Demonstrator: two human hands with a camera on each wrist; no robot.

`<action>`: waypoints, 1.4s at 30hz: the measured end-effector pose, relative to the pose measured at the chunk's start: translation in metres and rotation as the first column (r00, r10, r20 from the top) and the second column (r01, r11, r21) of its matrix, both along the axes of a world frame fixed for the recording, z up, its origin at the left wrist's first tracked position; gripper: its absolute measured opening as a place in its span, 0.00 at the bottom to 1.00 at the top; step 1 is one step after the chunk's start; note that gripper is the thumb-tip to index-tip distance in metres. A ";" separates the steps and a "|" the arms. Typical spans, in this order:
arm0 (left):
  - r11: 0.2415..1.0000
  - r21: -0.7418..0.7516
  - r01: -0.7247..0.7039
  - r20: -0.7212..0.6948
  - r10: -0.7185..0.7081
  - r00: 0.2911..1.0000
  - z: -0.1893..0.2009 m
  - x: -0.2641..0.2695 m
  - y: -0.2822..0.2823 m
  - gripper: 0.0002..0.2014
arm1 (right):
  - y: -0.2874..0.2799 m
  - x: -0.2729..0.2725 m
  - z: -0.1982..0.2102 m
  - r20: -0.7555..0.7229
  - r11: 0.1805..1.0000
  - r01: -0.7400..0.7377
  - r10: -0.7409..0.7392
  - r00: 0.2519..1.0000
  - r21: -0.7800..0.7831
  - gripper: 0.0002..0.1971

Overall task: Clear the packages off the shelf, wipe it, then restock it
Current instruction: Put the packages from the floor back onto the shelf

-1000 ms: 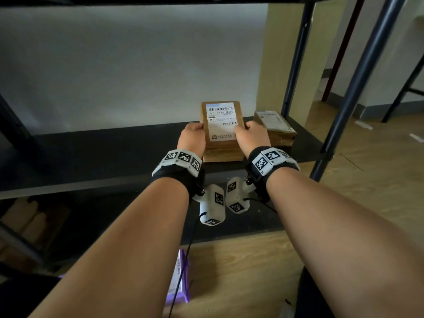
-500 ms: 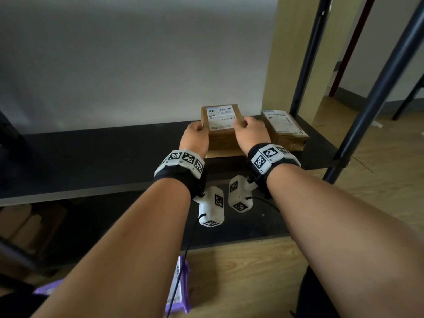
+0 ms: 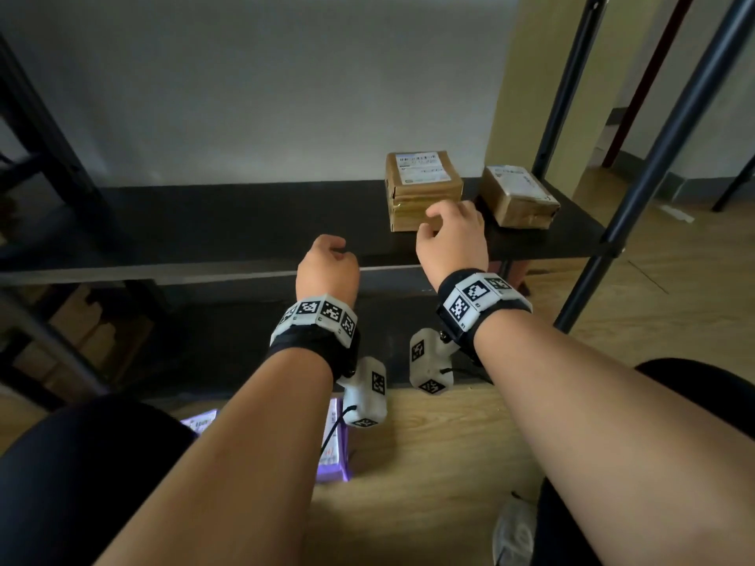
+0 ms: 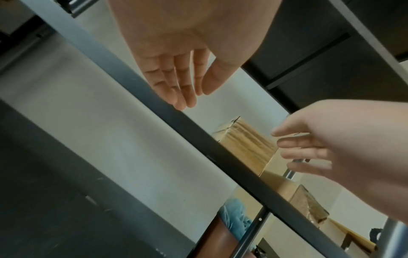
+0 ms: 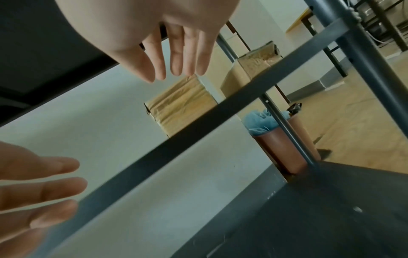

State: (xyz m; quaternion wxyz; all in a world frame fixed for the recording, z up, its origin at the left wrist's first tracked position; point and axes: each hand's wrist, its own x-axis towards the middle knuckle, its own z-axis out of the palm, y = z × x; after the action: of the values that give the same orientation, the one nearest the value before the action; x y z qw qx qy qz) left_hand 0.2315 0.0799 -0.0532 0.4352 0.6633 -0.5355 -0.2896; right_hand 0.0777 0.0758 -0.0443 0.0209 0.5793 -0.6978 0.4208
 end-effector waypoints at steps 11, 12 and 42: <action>0.939 0.340 -0.041 0.132 -0.004 0.991 -0.116 0.039 0.019 0.20 | 0.030 0.045 -0.119 0.084 0.936 -0.143 0.122 0.989 0.322 0.08; 0.930 0.364 -0.053 0.141 0.001 0.990 -0.130 0.045 0.019 0.20 | 0.029 0.050 -0.133 0.095 0.915 -0.166 0.140 0.986 0.367 0.08; 0.579 0.815 0.018 0.107 -0.181 0.978 -0.318 0.100 0.019 0.13 | 0.006 0.125 -0.327 0.293 0.227 -0.334 0.197 0.936 0.915 0.07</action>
State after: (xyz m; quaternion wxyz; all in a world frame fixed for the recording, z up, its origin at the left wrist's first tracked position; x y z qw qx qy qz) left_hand 0.3314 0.0989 -0.3710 0.0186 0.7802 -0.4181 -0.4650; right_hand 0.2022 0.0823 -0.3714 -0.4414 0.5595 -0.6996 -0.0518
